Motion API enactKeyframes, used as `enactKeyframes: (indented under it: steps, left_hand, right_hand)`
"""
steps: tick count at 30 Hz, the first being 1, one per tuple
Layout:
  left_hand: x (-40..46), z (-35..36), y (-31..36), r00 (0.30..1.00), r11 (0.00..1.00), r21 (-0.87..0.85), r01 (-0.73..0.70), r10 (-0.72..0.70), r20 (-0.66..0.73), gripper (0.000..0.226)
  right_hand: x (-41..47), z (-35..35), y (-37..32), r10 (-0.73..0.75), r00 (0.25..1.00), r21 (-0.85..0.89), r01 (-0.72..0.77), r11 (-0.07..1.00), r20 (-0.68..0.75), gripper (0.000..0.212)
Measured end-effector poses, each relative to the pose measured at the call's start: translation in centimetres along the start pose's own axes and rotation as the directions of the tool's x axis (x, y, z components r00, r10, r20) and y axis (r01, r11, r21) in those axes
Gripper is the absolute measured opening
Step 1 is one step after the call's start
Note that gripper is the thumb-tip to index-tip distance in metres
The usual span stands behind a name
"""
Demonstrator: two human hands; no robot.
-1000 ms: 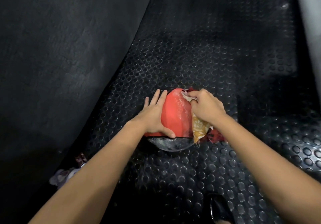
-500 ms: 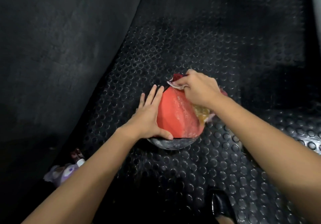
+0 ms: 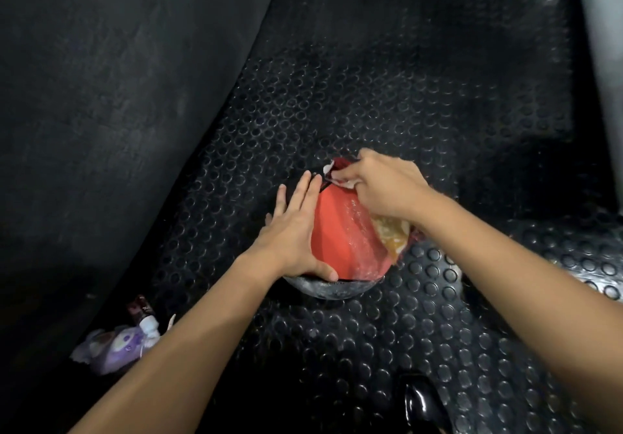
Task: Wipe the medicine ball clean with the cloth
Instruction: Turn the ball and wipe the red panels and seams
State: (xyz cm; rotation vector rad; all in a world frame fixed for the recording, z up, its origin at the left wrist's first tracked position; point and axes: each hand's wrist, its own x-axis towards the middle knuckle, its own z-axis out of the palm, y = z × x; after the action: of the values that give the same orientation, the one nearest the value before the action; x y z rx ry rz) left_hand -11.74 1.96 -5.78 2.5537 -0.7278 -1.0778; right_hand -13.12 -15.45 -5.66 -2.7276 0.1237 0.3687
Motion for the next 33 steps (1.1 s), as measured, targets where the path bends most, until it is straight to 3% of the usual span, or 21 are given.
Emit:
enactKeyframes:
  steps: [2, 6, 11, 16, 20, 24, 29, 33]
  left_hand:
    - [-0.1, 0.2, -0.1, 1.0, 1.0, 0.006, -0.004, 0.004, -0.009, 0.15]
    - [0.0, 0.4, 0.4, 1.0, 1.0, 0.01, -0.015, 0.015, -0.015, 0.148]
    - [0.4, -0.3, -0.5, 1.0, 1.0, -0.006, -0.003, 0.003, -0.008, 0.149]
    - [0.7, -0.4, -0.7, 1.0, 0.999, -0.044, -0.012, 0.011, -0.029, 0.149]
    - [0.7, -0.3, -1.8, 0.998, 0.996, -0.092, -0.005, -0.001, -0.062, 0.149]
    - [0.8, -0.1, -1.5, 0.995, 0.987, -0.16, 0.023, -0.038, -0.092, 0.148]
    - [1.1, -0.1, -1.8, 0.991, 0.979, -0.201, 0.004, -0.032, -0.132, 0.148]
    - [1.2, -0.1, -1.2, 0.991, 0.974, -0.223, 0.048, -0.075, -0.112, 0.146]
  right_hand:
    - [-0.3, -0.1, 0.0, -0.02, 1.0, -0.034, 0.019, 0.999, -0.014, 0.049]
    - [2.3, -0.6, 0.5, 0.123, 0.992, 0.01, -0.123, 0.992, 0.036, 0.053]
    - [-2.6, 0.9, 0.0, -0.045, 0.996, 0.014, 0.046, 0.999, -0.072, 0.05]
    - [-1.0, 1.2, 0.3, 0.179, 0.978, 0.051, -0.174, 0.983, -0.111, 0.053]
    - [-4.3, 2.3, -1.7, 0.013, 0.993, 0.018, -0.011, 1.0, -0.115, 0.048]
    - [-2.4, 1.6, -1.4, 0.138, 0.979, 0.007, -0.139, 0.99, -0.148, 0.046]
    - [-4.7, 2.2, -3.2, 0.019, 0.994, -0.076, -0.028, 0.997, -0.105, 0.048]
    - [-2.7, 1.5, -1.7, 0.152, 0.978, -0.051, -0.161, 0.986, -0.144, 0.048]
